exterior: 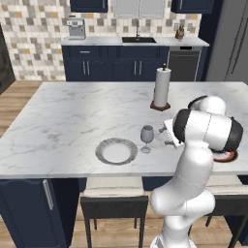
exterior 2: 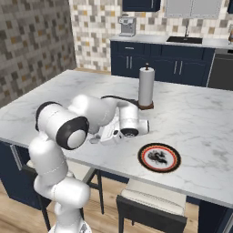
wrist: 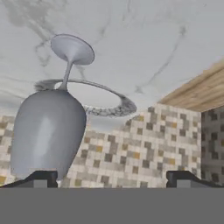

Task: Retrieve the wine glasses from the counter and place one next to each plate.

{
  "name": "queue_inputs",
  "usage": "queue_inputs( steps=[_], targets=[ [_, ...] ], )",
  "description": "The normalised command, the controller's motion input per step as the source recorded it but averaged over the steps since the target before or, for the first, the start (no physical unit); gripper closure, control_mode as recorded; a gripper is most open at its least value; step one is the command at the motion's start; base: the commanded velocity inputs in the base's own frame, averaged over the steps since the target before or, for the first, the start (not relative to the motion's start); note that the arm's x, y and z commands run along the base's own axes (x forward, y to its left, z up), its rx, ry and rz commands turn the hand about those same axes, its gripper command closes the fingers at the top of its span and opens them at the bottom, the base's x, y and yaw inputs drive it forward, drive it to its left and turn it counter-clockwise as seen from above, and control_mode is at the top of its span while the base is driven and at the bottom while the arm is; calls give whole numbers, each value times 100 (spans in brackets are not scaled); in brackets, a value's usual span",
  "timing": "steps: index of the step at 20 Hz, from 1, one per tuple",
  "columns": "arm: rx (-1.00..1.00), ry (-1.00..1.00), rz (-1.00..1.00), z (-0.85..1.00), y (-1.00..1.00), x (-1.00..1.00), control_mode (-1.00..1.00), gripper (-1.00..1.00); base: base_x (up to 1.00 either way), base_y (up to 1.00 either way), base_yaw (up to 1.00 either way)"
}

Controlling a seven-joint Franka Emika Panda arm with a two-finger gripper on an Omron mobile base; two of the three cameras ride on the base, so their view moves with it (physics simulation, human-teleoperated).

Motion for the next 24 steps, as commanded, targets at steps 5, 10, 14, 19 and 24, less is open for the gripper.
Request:
queue_inputs(
  steps=[5, 10, 14, 19, 24],
  targets=[
    [0, -7, -11, 84, 0, -58, -100, -100, 0, 0, 0],
    [3, -4, -5, 87, 2, -54, -100, -100, 0, 0, 0],
    [5, -6, -1, 94, 5, -62, -100, -100, 0, 0, 0],
    [4, -17, 1, 93, 16, -70, -100, -100, 0, 0, 0],
    [6, -19, 7, 81, 22, -56, -100, -100, 0, 0, 0]
  ],
)
